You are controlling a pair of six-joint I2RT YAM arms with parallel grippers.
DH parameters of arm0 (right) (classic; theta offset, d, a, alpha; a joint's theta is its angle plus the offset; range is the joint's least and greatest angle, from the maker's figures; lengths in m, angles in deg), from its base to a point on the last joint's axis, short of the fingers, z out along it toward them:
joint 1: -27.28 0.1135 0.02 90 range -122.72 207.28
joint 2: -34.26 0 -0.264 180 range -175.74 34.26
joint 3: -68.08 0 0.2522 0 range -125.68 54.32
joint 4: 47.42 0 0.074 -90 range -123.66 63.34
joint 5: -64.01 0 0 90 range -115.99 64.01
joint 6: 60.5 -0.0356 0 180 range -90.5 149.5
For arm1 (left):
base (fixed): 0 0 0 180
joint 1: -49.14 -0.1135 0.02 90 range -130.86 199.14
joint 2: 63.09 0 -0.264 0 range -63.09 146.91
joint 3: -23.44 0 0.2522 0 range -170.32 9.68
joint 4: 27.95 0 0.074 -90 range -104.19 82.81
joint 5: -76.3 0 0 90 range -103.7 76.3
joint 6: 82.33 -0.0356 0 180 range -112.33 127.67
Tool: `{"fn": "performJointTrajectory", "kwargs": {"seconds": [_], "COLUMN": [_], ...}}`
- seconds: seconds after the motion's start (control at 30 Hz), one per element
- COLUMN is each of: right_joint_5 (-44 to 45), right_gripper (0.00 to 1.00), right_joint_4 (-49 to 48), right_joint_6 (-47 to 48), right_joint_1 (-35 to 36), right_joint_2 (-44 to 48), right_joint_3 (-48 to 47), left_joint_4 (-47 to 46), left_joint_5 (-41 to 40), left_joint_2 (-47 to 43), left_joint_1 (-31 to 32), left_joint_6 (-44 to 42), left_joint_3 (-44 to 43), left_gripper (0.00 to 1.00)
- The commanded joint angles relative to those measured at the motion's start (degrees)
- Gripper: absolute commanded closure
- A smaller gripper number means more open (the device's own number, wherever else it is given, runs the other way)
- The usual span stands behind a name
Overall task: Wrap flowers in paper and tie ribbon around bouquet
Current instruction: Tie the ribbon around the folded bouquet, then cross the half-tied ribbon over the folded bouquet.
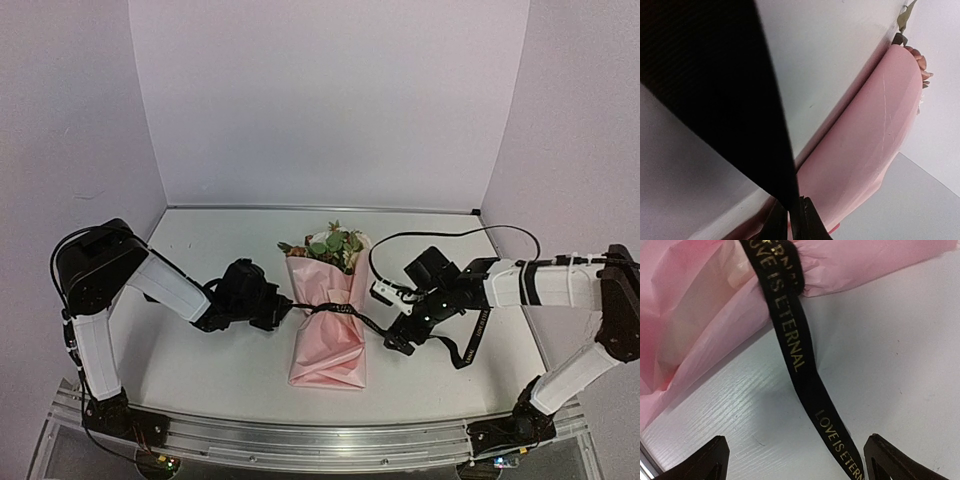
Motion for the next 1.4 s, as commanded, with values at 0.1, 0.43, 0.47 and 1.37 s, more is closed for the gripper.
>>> {"fn": "performJointTrajectory", "kwargs": {"seconds": [0.1, 0.43, 0.47, 1.37], "right_joint_5": [2.26, 12.24, 13.28, 26.8], "right_gripper": [0.08, 0.17, 0.18, 1.0], "right_joint_4": [0.12, -0.69, -0.74, 16.93], "right_joint_6": [5.97, 6.98, 7.41, -24.63], "right_joint_1": [3.61, 5.57, 5.63, 1.86], "right_joint_2": [-8.06, -19.18, -20.07, -16.11], "right_joint_3": [-6.99, -15.99, -16.74, -20.53], "left_joint_4": [-3.19, -2.94, -2.93, 14.22], "left_joint_5": [1.11, 1.67, 1.79, 8.16], "left_joint_2": [0.61, -0.58, -0.61, -9.48], "left_joint_1": [-0.41, -0.83, -0.87, -12.69], "left_joint_6": [-2.52, -3.6, -3.68, -24.62], "left_joint_3": [-2.37, -1.43, -1.34, 7.67], "left_gripper": [1.0, 1.0, 1.0, 1.0]}}
